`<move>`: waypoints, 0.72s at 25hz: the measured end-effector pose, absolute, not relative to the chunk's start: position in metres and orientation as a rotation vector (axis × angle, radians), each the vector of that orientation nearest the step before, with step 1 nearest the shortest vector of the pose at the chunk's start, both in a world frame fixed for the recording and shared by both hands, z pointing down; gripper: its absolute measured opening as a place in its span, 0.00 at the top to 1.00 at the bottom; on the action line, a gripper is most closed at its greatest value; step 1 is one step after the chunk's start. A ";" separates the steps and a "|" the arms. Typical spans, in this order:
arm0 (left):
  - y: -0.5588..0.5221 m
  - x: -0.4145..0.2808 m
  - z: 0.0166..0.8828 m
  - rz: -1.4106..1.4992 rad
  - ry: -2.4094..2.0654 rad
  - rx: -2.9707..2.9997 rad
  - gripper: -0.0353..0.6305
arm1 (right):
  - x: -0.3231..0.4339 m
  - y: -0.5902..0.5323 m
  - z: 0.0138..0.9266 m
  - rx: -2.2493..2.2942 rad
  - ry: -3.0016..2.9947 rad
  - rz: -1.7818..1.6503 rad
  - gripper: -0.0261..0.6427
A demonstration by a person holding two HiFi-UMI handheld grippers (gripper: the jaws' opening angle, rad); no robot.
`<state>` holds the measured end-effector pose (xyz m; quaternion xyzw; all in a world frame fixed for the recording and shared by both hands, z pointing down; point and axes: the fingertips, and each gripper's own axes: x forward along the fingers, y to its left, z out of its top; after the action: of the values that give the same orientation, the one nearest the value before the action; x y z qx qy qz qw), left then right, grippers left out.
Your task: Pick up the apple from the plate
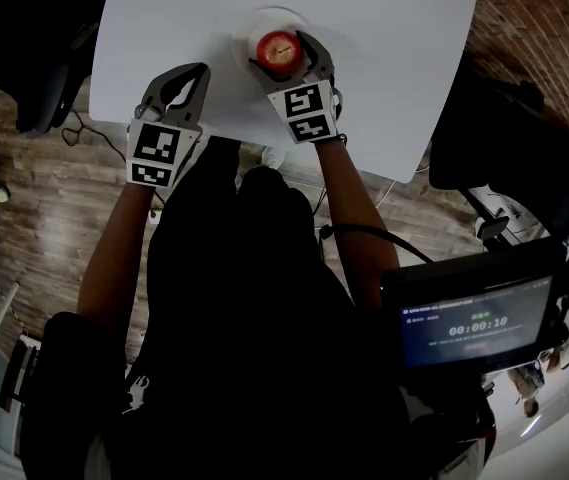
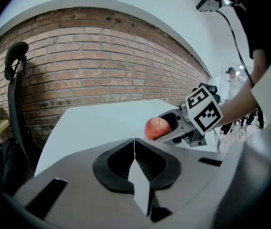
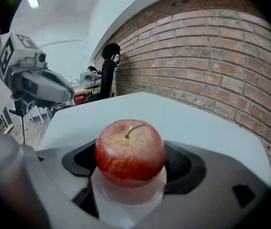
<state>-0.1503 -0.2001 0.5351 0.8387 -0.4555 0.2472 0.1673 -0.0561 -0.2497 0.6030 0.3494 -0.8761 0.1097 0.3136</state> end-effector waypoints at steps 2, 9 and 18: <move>-0.199 -0.150 0.535 0.709 -1.302 2.386 0.94 | -0.057 -0.250 0.601 0.920 -2.322 0.289 0.36; -0.194 -0.147 0.532 0.717 -1.312 2.393 0.94 | -0.056 -0.250 0.586 0.958 -2.367 0.306 0.36; -0.191 -0.132 0.507 0.691 -1.325 2.443 0.94 | -0.045 -0.246 0.547 1.018 -2.409 0.266 0.36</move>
<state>-0.1324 -0.1906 0.5074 0.8448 -0.4582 0.2391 0.1385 -0.0447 -0.2463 0.5467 0.3745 -0.8865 0.0979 0.2536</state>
